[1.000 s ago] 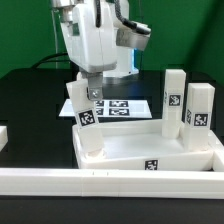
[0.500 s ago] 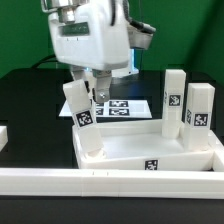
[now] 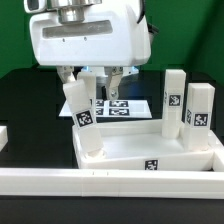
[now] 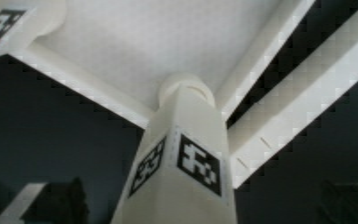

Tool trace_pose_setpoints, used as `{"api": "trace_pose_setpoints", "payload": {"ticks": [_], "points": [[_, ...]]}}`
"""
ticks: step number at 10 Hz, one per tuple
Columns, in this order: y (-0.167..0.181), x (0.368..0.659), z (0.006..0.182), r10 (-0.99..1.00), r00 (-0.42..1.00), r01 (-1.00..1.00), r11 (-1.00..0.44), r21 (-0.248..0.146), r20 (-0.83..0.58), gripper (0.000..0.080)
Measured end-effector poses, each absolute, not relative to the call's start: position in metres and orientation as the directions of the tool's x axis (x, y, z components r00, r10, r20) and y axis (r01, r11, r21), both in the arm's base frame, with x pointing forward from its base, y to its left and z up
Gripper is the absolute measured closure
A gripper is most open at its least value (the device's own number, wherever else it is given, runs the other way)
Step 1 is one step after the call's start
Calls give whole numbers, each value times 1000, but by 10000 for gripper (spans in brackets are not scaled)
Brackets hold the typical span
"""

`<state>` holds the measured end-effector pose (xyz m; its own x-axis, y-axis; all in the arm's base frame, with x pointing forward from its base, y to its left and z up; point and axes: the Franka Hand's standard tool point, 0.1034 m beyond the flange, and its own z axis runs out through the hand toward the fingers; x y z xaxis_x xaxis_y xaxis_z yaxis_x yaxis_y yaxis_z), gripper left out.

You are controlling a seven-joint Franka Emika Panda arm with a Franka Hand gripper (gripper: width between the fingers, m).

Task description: Assemble desk

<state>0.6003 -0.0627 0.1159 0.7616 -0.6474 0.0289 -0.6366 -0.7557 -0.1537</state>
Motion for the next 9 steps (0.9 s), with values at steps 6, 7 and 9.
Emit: {"api": "trace_pose_setpoints", "payload": {"ticks": [6,7,9], "points": [[-75,599,114,-201,974,-189,-976,-113,106,151],[-75,600,115,-134,984,-122,-987,-104,115,151],[-76,602,117,-4,992,6,-997,-79,127,151]]}}
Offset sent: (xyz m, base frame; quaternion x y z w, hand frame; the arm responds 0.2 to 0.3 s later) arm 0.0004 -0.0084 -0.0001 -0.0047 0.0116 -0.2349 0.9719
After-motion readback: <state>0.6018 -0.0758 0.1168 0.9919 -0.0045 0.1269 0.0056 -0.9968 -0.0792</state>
